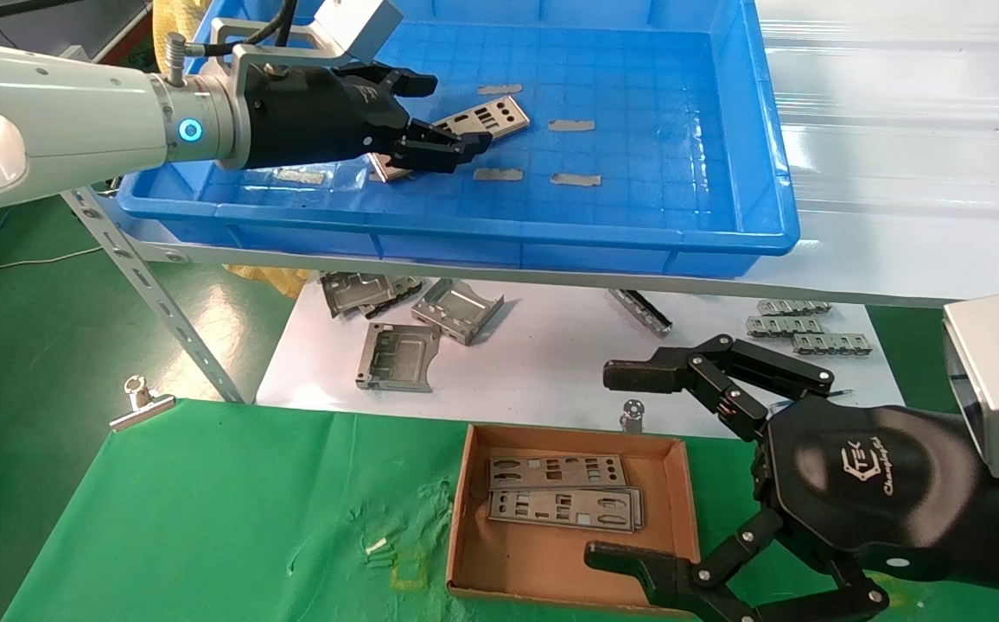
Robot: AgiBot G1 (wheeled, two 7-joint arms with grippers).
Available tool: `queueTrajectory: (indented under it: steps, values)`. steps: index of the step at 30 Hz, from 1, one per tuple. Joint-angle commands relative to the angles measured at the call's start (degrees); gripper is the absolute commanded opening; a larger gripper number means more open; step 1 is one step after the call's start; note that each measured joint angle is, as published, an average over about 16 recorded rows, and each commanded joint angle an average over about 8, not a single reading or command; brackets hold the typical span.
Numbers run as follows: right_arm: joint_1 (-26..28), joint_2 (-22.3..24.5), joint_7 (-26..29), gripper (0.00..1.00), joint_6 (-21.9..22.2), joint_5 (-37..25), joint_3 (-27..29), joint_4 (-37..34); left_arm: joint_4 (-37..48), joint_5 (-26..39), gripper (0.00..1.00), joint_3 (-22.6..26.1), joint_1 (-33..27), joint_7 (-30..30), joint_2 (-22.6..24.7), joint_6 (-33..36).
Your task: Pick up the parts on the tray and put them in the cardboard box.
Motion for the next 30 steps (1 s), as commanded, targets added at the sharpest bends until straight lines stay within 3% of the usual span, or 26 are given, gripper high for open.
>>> queueTrajectory:
  steps: [1, 30]
  values:
    - [0.0, 0.0, 0.0, 1.0, 0.0, 0.0, 0.0, 0.0, -0.1, 0.0, 0.0, 0.1, 0.1, -0.1, 0.0, 0.1]
    - [0.0, 0.0, 0.0, 1.0, 0.0, 0.0, 0.0, 0.0, -0.8, -1.0, 0.0, 0.3, 0.5, -0.8, 0.0, 0.8]
